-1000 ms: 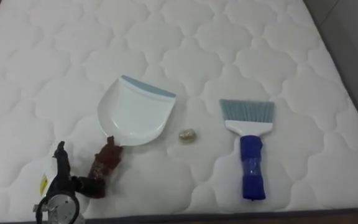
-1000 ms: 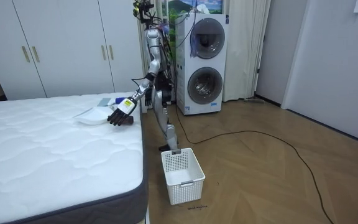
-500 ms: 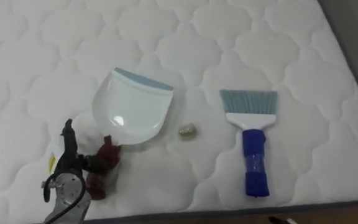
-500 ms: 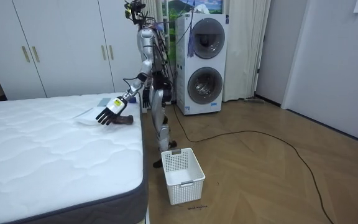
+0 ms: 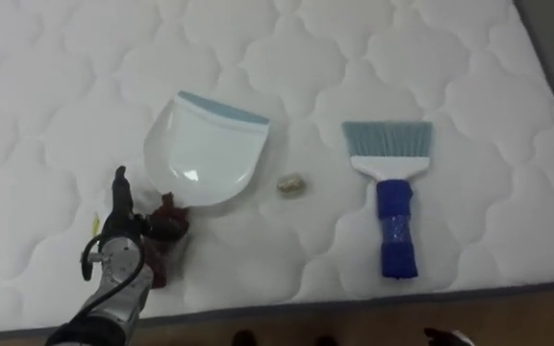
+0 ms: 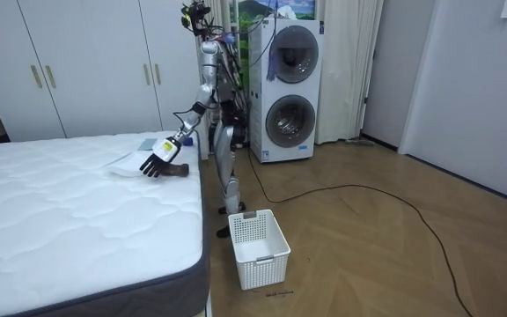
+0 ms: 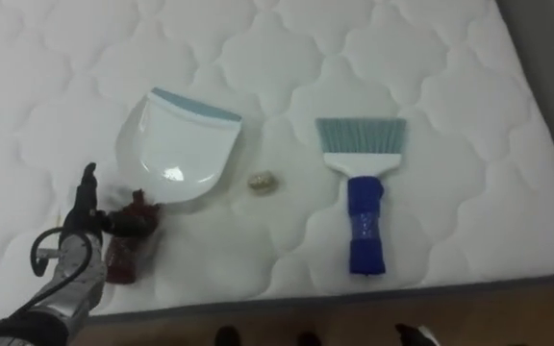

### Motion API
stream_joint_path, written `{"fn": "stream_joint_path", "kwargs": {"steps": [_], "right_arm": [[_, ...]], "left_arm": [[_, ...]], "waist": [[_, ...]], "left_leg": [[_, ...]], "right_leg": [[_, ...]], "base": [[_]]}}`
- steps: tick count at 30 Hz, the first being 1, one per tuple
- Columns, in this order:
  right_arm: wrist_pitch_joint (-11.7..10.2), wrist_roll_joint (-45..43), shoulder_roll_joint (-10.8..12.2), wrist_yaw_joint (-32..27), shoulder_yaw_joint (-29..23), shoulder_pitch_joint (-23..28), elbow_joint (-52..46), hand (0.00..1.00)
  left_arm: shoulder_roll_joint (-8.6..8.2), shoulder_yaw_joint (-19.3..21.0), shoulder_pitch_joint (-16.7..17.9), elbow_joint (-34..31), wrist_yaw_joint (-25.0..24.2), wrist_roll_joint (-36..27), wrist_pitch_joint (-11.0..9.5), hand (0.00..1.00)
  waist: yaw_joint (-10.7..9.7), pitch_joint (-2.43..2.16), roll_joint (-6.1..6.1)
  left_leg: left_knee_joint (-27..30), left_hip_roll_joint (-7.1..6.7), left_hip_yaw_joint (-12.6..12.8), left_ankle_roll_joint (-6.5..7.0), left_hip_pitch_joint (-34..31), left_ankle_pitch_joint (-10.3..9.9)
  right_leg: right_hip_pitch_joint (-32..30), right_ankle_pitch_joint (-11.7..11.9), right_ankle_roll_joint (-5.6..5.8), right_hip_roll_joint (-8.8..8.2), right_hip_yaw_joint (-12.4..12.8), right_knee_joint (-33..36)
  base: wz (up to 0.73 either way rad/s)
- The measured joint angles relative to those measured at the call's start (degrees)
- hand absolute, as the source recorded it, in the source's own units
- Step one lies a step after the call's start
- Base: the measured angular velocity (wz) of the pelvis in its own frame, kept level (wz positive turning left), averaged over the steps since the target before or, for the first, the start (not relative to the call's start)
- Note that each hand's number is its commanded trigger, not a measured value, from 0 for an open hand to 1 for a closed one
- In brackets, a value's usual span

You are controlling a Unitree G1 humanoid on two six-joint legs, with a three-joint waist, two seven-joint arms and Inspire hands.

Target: Clean bed

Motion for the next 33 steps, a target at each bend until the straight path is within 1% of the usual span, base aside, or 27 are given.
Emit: {"fn": "stream_joint_path", "kwargs": {"steps": [2, 7, 11, 13, 16, 18, 21, 26, 27, 28, 29, 30, 31, 32, 33], "right_arm": [[0.1, 1.1, 0.0, 0.0, 0.1, -0.1, 0.1, 0.0], [0.4, 1.8, 0.0, 0.6, 0.2, -0.6, 0.1, 0.0], [0.4, 2.1, 0.0, 0.6, 2.3, -1.2, 0.1, 0.0], [0.4, 2.0, 0.0, 0.6, 2.9, -1.6, 0.1, 0.0], [0.4, 2.1, 0.0, 0.7, 3.5, -1.6, 0.1, 0.0], [0.4, 2.4, 0.0, 1.1, 4.4, -1.6, 0.0, 0.0], [0.4, 3.0, 0.1, 1.5, 4.5, -1.6, 0.0, 0.0], [0.4, 3.9, 0.0, 2.5, 4.6, -1.5, 0.0, 0.0], [0.4, 3.9, -0.1, 2.6, 4.6, -1.5, 0.0, 0.0], [0.4, 3.8, -0.1, 2.7, 4.6, -1.5, 0.0, 0.0], [0.3, 3.9, -0.1, 2.8, 4.6, -1.5, 0.0, 0.0], [0.2, 3.9, -0.1, 2.8, 4.6, -1.5, 0.0, 0.0], [0.2, 3.9, -0.1, 2.8, 4.6, -1.5, 0.0, 0.0], [0.1, 3.9, -0.2, 2.7, 4.5, -1.5, 0.0, 0.0], [0.0, 4.0, -0.2, 2.6, 4.6, -1.4, 0.0, 0.0]], "left_arm": [[0.0, 0.0, 0.0, 0.1, 0.0, -0.1, 0.2, 0.0], [0.0, 0.0, 0.0, 1.1, 0.0, 0.0, 0.2, 0.0], [0.0, 0.0, 0.0, 1.1, 0.0, 0.0, 0.2, 0.0], [0.0, -0.1, -0.1, 1.1, 0.0, 0.0, 0.2, 0.0], [0.02, -0.1, 0.0, 1.1, 0.0, 0.0, 0.2, 0.0], [0.09, -0.1, 0.0, 1.2, 0.0, 0.0, 0.2, 0.0], [0.11, -0.1, 0.0, 1.3, -0.1, 0.0, 0.2, 0.0], [0.17, -0.6, -0.2, 2.1, -0.1, -0.1, 0.6, 0.0], [0.16, -1.0, -0.3, 2.2, -0.1, -0.1, 0.8, 0.05], [0.15, -1.0, -0.3, 2.3, -0.1, -0.1, 0.9, 0.12], [0.15, -1.0, -0.4, 2.3, -0.1, -0.3, 1.0, 0.15], [0.15, -1.0, -0.5, 2.3, -0.1, -1.0, 1.0, 0.15], [0.15, -1.0, -0.5, 2.3, -0.1, -1.1, 1.1, 0.2], [0.15, -1.0, -0.6, 2.3, -0.1, -1.1, 1.1, 0.31], [0.19, -1.0, -0.7, 2.3, 0.0, -1.1, 1.1, 0.31]], "waist": [[-0.1, 0.05, -0.07], [-0.1, 0.04, -0.07], [-0.1, 0.03, -0.23], [-0.2, 0.02, -0.25], [-0.1, 0.05, -0.59], [-0.1, 0.04, -1.02], [-0.1, 0.17, -1.52], [-0.3, 0.14, -1.54], [-0.3, 0.14, -1.54], [-0.3, 0.14, -1.54], [-0.3, 0.14, -1.54], [-0.4, 0.14, -1.54], [-0.4, 0.14, -1.54], [-0.4, 0.14, -1.53], [-0.4, 0.12, -1.5]], "left_leg": [[0.2, 0.0, 0.3, -0.14, -0.9, 0.1], [1.5, 0.58, 0.2, -0.63, -2.5, -0.1], [2.0, 0.56, 0.1, -0.75, -3.3, -0.2], [2.1, 0.54, 0.1, -0.75, -3.3, -0.2], [2.4, 0.53, 0.1, -0.76, -3.3, -0.2], [2.5, 0.57, 0.0, -0.76, -3.3, -0.2], [2.7, 0.59, -0.1, -0.78, -3.3, -0.2], [3.7, 0.95, -0.2, -0.83, -4.2, -0.7], [3.7, 0.95, -0.4, -0.83, -4.4, -0.7], [3.7, 0.95, -0.2, -0.83, -4.4, -0.7], [3.7, 0.95, -0.2, -0.83, -4.4, -0.7], [3.8, 0.95, -0.2, -0.83, -4.4, -0.7], [3.8, 0.96, -0.2, -0.83, -4.5, -0.7], [3.8, 0.97, -0.2, -0.83, -4.7, -0.7], [4.1, 0.99, -0.2, -0.83, -5.1, -0.7]], "right_leg": [[-1.1, -0.1, -0.17, 0.05, 0.0, 0.8], [-2.6, -0.2, -0.65, 0.45, -0.3, 1.3], [-3.2, -0.6, -0.94, 0.11, -1.1, 2.2], [-3.3, -0.7, -0.98, -0.02, -1.5, 2.2], [-3.4, -0.9, -1.02, -0.15, -1.8, 2.4], [-3.4, -0.9, -1.02, -0.16, -1.8, 2.4], [-3.4, -0.9, -1.03, -0.13, -1.9, 2.7], [-3.5, -0.9, -1.06, 0.15, -2.3, 3.1], [-3.6, -0.9, -1.09, 0.16, -2.4, 3.1], [-3.5, -0.9, -1.1, 0.17, -2.4, 3.1], [-3.6, -0.9, -1.1, 0.17, -2.4, 3.1], [-3.6, -0.9, -1.1, 0.18, -2.4, 3.0], [-3.6, -0.9, -1.1, 0.19, -2.3, 3.0], [-3.8, -0.9, -1.1, 0.18, -2.3, 3.0], [-4.1, -0.9, -1.1, 0.17, -2.4, 3.1]], "base": [[-0.07], [-0.02], [0.0], [0.0], [0.03], [0.0], [0.0], [0.01], [0.04], [0.0], [0.0], [0.0], [0.0], [0.0], [0.0]]}}
